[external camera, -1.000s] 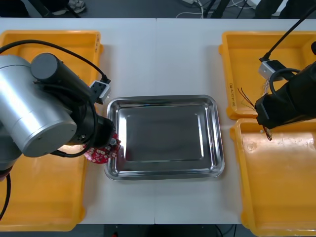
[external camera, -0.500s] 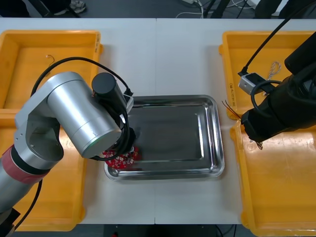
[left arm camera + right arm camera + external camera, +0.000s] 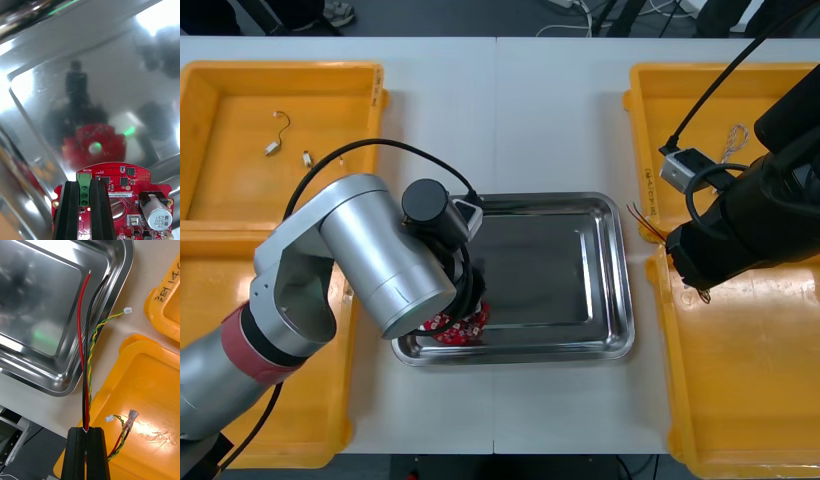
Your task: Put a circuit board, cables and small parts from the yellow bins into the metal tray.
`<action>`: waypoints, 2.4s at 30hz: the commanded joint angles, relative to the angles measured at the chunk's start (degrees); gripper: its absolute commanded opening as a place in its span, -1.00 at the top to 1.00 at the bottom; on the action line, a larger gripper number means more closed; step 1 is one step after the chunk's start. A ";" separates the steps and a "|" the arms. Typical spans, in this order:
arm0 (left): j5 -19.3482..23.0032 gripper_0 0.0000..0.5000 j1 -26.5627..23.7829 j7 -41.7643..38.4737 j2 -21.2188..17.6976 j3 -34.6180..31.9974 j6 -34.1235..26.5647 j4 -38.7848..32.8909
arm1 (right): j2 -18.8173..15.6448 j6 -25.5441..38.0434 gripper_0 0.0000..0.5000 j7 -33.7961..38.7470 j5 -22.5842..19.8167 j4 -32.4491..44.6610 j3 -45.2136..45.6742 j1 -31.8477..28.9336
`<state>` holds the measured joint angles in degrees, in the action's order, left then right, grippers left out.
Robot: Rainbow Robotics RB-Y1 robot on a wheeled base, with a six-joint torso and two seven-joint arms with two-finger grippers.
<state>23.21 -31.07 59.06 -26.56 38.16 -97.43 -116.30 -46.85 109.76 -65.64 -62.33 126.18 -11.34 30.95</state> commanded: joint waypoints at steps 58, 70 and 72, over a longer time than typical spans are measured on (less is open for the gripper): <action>-0.80 -0.80 -2.33 -0.70 0.55 4.03 8.31 5.39 | 0.62 0.24 1.00 -1.42 -0.16 1.70 -0.44 2.10; -0.36 -1.00 -2.50 -1.32 -0.42 4.20 8.49 5.39 | 0.62 0.24 1.00 -1.69 -0.43 1.70 -0.44 2.10; -0.36 -1.00 -2.86 -1.14 -0.68 4.03 8.31 5.30 | 0.62 0.24 1.00 -1.86 -0.60 1.70 -0.62 2.10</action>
<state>22.44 -31.12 59.06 -26.56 41.58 -89.59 -110.44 -46.73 109.76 -65.64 -62.34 126.29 -11.34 31.03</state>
